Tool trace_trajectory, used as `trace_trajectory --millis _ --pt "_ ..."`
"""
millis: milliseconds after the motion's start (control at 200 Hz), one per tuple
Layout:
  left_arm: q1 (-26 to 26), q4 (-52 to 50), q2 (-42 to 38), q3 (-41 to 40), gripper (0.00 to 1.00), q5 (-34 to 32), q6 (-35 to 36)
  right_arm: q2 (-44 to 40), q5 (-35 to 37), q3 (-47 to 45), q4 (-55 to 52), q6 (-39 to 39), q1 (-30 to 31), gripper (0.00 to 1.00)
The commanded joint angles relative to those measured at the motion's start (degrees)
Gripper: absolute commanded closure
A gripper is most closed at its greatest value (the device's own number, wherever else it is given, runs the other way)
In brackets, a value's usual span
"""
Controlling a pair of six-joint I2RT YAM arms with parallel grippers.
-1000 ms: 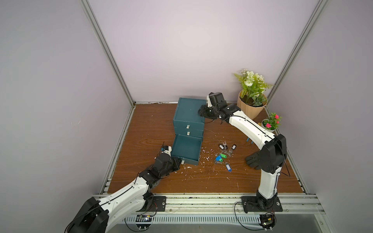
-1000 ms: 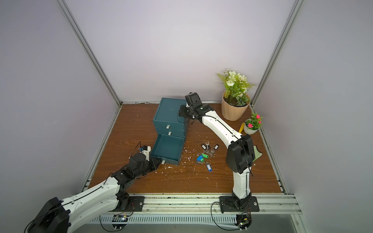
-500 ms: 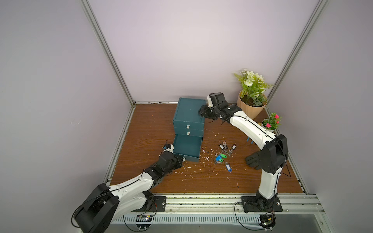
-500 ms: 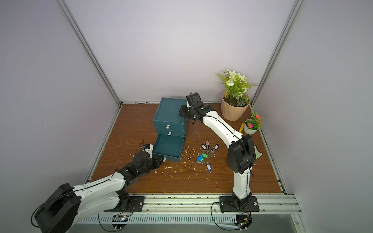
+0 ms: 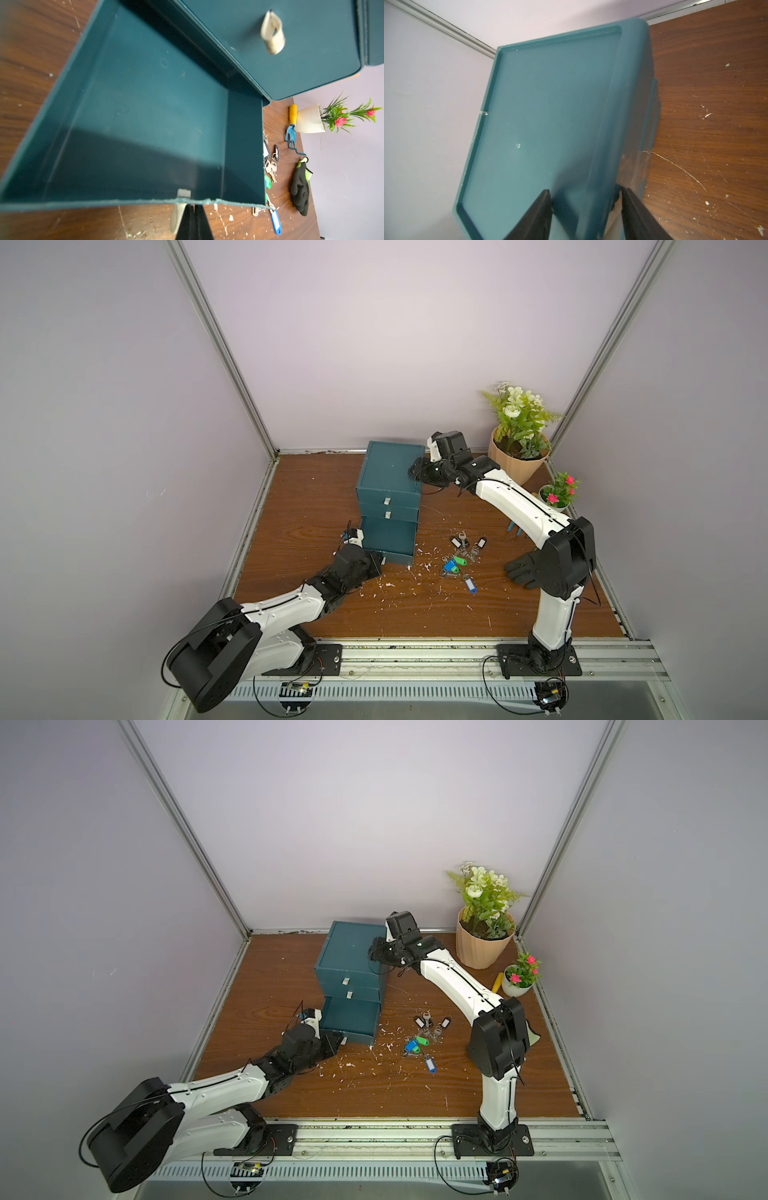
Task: Take the keys out of the drawer
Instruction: Close the drawer in the storage box.
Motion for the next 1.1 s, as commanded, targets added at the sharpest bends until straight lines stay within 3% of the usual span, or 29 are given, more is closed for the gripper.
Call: trace_trajectory --millis 0,650,1096 --pt "-0.65 3.05 1.43 2.03 1.00 -2.02 1.19 -1.37 -1.38 -1.77 -3.02 -0.38 -0.30 0.44" --pt "-0.62 10.37 11.84 7.41 1.00 -3.06 2.15 -2.53 -2.04 -2.22 -3.35 -0.15 -0.76 0.44" --pt "0.29 5.96 14.24 10.62 0.99 -6.61 2.73 -1.73 -1.38 -1.88 -3.64 -0.24 -1.06 0.44"
